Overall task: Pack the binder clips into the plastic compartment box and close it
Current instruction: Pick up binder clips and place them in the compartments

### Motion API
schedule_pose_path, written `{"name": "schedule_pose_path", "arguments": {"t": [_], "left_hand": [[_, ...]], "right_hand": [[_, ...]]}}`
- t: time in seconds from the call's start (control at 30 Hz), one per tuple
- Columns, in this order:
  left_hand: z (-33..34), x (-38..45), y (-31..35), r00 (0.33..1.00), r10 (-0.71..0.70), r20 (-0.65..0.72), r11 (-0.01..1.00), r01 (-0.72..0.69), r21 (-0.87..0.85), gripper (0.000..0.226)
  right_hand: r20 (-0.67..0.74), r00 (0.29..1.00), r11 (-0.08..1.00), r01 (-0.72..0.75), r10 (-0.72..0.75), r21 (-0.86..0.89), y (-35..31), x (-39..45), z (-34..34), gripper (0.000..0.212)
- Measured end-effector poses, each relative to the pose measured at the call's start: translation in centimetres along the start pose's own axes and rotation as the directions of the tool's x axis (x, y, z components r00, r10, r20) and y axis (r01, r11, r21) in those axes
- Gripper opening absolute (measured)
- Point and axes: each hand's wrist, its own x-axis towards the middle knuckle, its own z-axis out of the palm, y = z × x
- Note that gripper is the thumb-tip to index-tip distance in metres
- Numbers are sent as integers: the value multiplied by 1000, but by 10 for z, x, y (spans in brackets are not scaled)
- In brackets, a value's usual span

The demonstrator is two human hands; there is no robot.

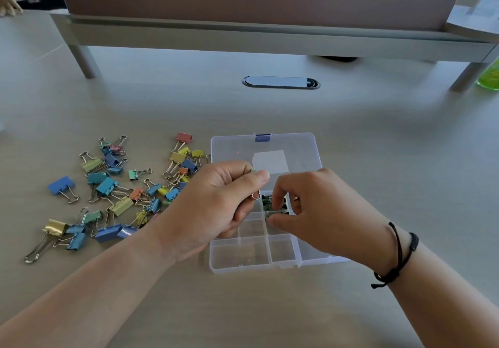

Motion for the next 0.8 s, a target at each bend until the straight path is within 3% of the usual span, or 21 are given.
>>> {"name": "schedule_pose_path", "arguments": {"t": [0.17, 0.33, 0.4, 0.53, 0.8], "left_hand": [[0, -1, 1, 996, 75, -45, 993, -71, 93, 36], [-4, 0, 5, 966, 258, -16, 896, -233, 378, 27], [-3, 0, 6, 956, 294, 12, 853, -268, 448, 21], [1, -1, 5, 945, 326, 37, 828, -305, 471, 18], [-2, 0, 4, 934, 355, -30, 835, -303, 459, 17]], "right_hand": [[26, 999, 987, 29, -34, 159, 6, -4, -9, 14], [-146, 989, 937, 82, -33, 341, 12, -5, -20, 3], [-152, 988, 909, 91, -31, 407, 11, -6, -23, 5], [-59, 996, 904, 87, -68, 419, 5, -10, -17, 8], [-141, 990, 842, 66, 12, 535, 3, -9, -14, 14]]}}
